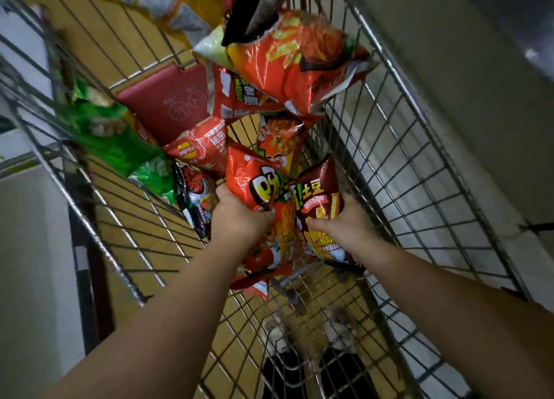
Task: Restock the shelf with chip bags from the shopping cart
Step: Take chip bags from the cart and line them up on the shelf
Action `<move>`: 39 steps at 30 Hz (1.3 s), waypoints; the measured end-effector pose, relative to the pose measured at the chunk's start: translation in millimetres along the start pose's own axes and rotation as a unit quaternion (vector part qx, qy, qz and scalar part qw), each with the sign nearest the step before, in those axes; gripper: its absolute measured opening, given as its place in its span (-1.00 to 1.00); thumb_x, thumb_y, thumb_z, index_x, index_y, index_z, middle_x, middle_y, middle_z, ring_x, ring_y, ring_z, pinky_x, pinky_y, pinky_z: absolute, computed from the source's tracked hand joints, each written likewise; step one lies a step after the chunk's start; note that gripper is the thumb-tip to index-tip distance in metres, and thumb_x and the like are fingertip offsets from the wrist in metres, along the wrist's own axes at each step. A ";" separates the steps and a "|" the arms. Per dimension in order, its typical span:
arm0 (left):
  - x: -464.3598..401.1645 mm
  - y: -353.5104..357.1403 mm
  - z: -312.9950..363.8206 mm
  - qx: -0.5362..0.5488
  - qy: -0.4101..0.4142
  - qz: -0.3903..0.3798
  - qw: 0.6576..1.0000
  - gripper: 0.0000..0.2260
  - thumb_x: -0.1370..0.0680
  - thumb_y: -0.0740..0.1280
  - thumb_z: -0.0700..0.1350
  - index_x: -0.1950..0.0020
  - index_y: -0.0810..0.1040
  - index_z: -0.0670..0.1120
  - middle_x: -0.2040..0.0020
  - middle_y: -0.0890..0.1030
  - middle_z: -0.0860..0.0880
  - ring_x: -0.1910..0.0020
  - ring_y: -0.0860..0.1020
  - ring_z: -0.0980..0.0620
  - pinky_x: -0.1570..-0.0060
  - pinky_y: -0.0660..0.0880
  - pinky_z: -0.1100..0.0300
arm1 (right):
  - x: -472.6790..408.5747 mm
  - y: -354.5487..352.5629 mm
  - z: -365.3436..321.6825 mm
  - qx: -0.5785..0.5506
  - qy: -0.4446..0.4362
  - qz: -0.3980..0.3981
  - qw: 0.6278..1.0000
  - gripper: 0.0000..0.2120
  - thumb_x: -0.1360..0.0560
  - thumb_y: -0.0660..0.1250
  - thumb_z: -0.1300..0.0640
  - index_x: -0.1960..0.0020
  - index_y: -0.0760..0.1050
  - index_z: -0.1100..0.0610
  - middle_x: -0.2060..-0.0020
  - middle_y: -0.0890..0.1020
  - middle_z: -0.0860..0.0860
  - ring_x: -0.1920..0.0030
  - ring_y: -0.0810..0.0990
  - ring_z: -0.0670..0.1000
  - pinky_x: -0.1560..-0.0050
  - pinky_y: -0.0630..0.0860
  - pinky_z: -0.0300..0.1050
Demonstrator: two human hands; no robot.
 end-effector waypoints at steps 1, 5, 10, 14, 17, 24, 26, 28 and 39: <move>6.3 -6.1 2.5 0.006 0.000 0.003 1.000 -0.25 -0.40 0.51 -0.11 -0.42 0.12 -0.09 -0.29 0.45 -0.16 -0.26 0.45 -0.21 -0.25 0.40 -0.06 | 5.2 -3.1 -6.7 0.022 -0.010 0.004 1.000 -0.27 -0.26 0.56 0.06 -0.36 0.33 0.07 -0.13 0.56 0.07 -0.09 0.56 0.10 -0.05 0.50 -0.04; 35.5 -38.3 14.6 0.033 0.000 0.025 0.999 -0.30 -0.41 0.50 -0.12 -0.40 0.14 -0.10 -0.26 0.46 -0.16 -0.22 0.48 -0.22 -0.23 0.43 -0.08 | 25.3 -14.3 -36.6 0.095 -0.034 0.006 0.995 -0.20 -0.27 0.55 0.02 -0.41 0.28 0.07 -0.16 0.54 0.10 -0.13 0.54 0.14 -0.10 0.49 -0.03; 78.9 -94.3 29.9 0.058 0.015 0.083 0.995 -0.35 -0.40 0.50 -0.13 -0.34 0.19 -0.11 -0.20 0.49 -0.16 -0.18 0.49 -0.21 -0.20 0.45 -0.06 | 62.5 -21.3 -95.0 0.141 -0.096 -0.002 0.985 -0.15 -0.27 0.54 -0.04 -0.45 0.21 0.00 -0.21 0.44 0.13 -0.18 0.48 0.17 -0.19 0.46 0.04; 110.6 -139.7 43.8 0.085 0.030 0.121 0.989 -0.38 -0.41 0.48 -0.14 -0.34 0.20 -0.10 -0.16 0.50 -0.14 -0.15 0.51 -0.20 -0.18 0.47 -0.06 | 100.6 -25.9 -158.0 0.086 -0.173 -0.014 0.981 -0.12 -0.30 0.53 -0.03 -0.48 0.16 0.03 -0.27 0.39 0.12 -0.24 0.44 0.14 -0.19 0.41 -0.02; 132.7 -178.4 59.9 0.107 0.059 0.155 0.980 -0.36 -0.42 0.48 -0.13 -0.36 0.18 -0.09 -0.16 0.50 -0.14 -0.14 0.53 -0.19 -0.14 0.49 -0.06 | 126.3 -36.8 -202.9 0.038 -0.211 0.000 0.977 -0.11 -0.31 0.52 -0.05 -0.49 0.13 0.05 -0.30 0.38 0.10 -0.29 0.41 0.15 -0.25 0.39 0.04; 171.3 -264.4 94.5 0.151 0.166 0.189 0.956 -0.37 -0.41 0.48 -0.16 -0.36 0.20 -0.07 -0.15 0.51 -0.09 -0.09 0.52 -0.12 -0.11 0.46 -0.03 | 186.6 -57.4 -285.6 -0.043 -0.277 0.046 0.959 -0.24 -0.30 0.51 -0.09 -0.39 0.28 0.04 -0.17 0.53 0.04 -0.18 0.51 0.10 -0.22 0.45 0.09; 180.6 -284.4 100.2 0.165 0.197 0.195 0.947 -0.39 -0.41 0.48 -0.15 -0.34 0.21 -0.06 -0.11 0.51 -0.07 -0.06 0.51 -0.11 -0.13 0.46 -0.02 | 205.9 -64.3 -302.5 -0.063 -0.289 0.064 0.953 -0.24 -0.29 0.51 -0.10 -0.39 0.28 0.03 -0.18 0.52 0.05 -0.19 0.51 0.11 -0.23 0.45 0.12; 192.0 -302.4 107.9 0.180 0.230 0.197 0.936 -0.39 -0.40 0.49 -0.15 -0.33 0.23 -0.06 -0.08 0.50 -0.04 -0.09 0.52 -0.12 -0.18 0.46 -0.04 | 227.2 -73.1 -317.0 -0.078 -0.299 0.083 0.947 -0.25 -0.29 0.51 -0.11 -0.37 0.27 0.02 -0.18 0.53 0.06 -0.17 0.52 0.11 -0.22 0.46 0.15; 297.3 -360.4 197.3 0.226 0.433 0.128 0.863 -0.39 -0.36 0.52 -0.13 -0.32 0.32 -0.07 0.04 0.51 0.07 0.00 0.53 0.00 -0.20 0.46 -0.05 | 382.3 -196.6 -363.7 -0.125 -0.377 0.230 0.889 -0.28 -0.28 0.53 -0.04 -0.35 0.30 0.04 -0.14 0.57 0.03 -0.13 0.56 0.09 -0.19 0.48 0.16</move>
Point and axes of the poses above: each hand's wrist, its own x-axis away from the middle knuckle, its own y-axis out of the palm, z = x × y, the point moved 9 cm from there along -x, towards the middle knuckle
